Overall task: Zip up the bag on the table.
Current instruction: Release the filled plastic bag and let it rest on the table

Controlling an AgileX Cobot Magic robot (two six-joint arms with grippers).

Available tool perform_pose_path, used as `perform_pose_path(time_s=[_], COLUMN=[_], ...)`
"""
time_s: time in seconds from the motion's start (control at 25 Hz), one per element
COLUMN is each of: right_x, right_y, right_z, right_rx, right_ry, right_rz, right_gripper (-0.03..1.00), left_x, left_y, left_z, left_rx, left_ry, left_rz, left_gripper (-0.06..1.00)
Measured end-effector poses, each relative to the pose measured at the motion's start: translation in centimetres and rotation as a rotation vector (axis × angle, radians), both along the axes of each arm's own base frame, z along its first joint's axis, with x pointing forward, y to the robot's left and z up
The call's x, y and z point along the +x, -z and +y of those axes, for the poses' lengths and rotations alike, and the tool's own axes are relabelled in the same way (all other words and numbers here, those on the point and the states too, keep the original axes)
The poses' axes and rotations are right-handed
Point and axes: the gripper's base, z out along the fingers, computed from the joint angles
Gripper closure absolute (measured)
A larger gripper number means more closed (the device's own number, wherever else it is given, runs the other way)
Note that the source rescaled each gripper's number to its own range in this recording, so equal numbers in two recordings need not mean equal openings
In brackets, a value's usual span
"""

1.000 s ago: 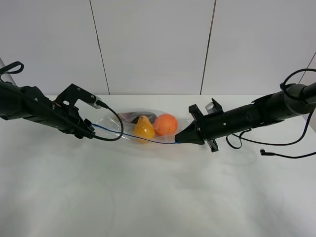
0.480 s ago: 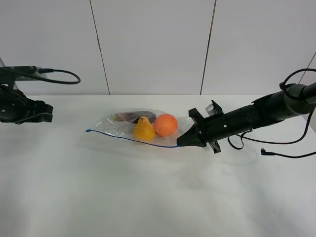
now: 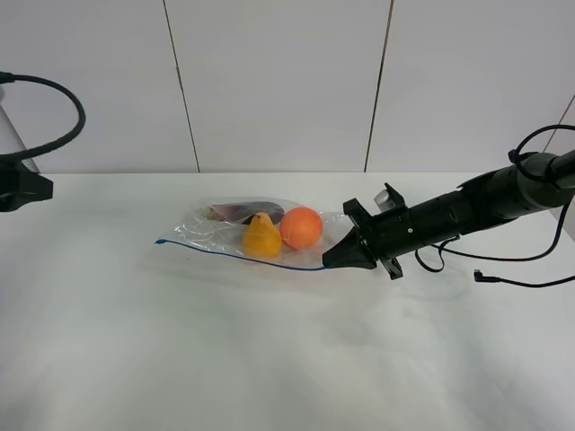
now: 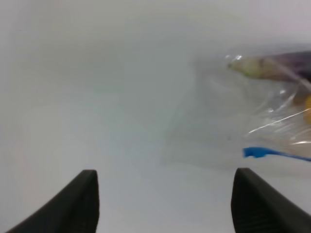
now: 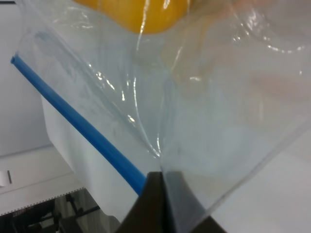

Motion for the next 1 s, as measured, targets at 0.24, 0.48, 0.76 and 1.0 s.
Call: perform_pose_path(time_s=[0.24, 0.48, 0.76, 1.0], right_x=[-0.1, -0.2, -0.3, -0.4], right_y=[0.1, 0.2, 0.2, 0.3], right_z=[0.0, -0.1, -0.1, -0.1], right_rx=[-0.011, -0.024, -0.026, -0.033], right_ry=[-0.014, -0.023, -0.030, -0.046], right_rz=[-0.001, 0.007, 0.017, 0.017], right_gripper=[0.97, 0.97, 0.97, 0.97], left_x=[-7.0, -12.5, -16.9, -19.8], left_y=[-1.9, -1.5, 0.4, 1.1], left_z=[-2.4, -2.6, -3.0, -3.3], left_rx=[0.075, 0.084, 0.058, 0.020], left_ry=[0.134, 0.114, 0.129, 0.147], left_rz=[-0.177, -0.223, -0.256, -0.274], left_gripper=[0.11, 0.11, 0.11, 0.11])
